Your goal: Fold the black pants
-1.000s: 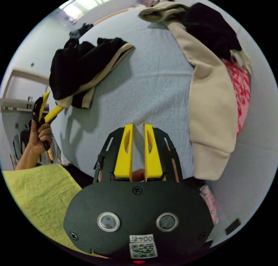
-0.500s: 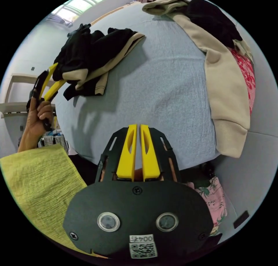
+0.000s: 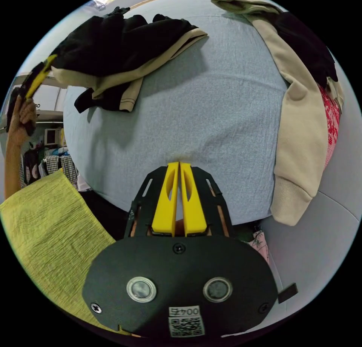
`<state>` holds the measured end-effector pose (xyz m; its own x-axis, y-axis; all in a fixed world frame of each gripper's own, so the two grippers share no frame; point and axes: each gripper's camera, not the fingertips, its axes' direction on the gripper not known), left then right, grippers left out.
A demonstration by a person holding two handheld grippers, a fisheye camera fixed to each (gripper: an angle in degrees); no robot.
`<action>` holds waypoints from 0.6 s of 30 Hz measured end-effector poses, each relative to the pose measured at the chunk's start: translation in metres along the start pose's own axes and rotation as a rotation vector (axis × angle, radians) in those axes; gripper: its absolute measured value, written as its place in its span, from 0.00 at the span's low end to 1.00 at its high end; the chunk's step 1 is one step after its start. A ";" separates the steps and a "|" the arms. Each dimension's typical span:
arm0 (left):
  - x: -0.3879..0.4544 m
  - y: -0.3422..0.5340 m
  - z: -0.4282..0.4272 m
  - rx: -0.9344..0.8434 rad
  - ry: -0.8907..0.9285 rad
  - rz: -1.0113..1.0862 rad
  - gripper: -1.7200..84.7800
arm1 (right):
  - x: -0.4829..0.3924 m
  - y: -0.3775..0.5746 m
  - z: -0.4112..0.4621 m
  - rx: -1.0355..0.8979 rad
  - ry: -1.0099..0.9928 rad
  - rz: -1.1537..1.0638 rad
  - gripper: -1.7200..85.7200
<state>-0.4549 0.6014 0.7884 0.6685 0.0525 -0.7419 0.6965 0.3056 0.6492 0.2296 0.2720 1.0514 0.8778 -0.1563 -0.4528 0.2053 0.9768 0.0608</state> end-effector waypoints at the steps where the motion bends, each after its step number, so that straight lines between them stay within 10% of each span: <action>1: 0.014 -0.018 -0.018 0.023 -0.033 0.078 0.06 | 0.000 -0.001 0.000 -0.002 -0.002 -0.002 0.01; 18: 0.332 -0.132 -0.220 -0.046 0.164 1.122 0.05 | 0.034 0.010 -0.005 0.155 -0.284 0.024 0.01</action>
<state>-0.3827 0.7880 0.4191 0.8643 0.4421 0.2399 -0.2872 0.0420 0.9570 0.2591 0.2776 1.0318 0.9643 -0.1899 -0.1848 0.2279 0.9501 0.2131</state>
